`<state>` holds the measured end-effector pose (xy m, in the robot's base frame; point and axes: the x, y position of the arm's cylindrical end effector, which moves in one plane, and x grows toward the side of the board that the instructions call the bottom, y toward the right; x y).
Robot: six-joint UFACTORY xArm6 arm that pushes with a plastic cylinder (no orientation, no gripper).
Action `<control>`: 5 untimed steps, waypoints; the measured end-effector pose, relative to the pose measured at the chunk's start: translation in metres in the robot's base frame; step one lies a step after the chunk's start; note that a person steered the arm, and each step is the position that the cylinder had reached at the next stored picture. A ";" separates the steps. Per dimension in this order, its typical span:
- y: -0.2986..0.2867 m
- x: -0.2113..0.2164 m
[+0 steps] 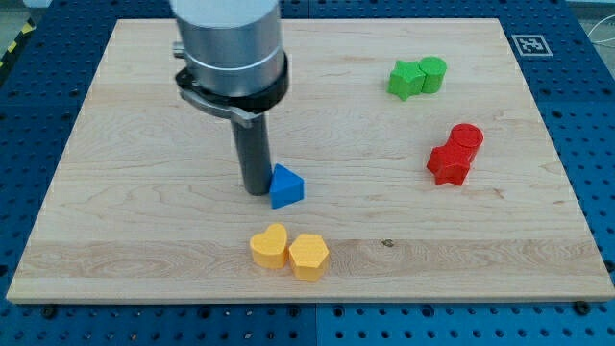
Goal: Move blue triangle towards bottom center
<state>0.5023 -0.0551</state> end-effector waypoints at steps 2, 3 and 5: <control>0.030 -0.017; 0.052 -0.025; 0.076 -0.007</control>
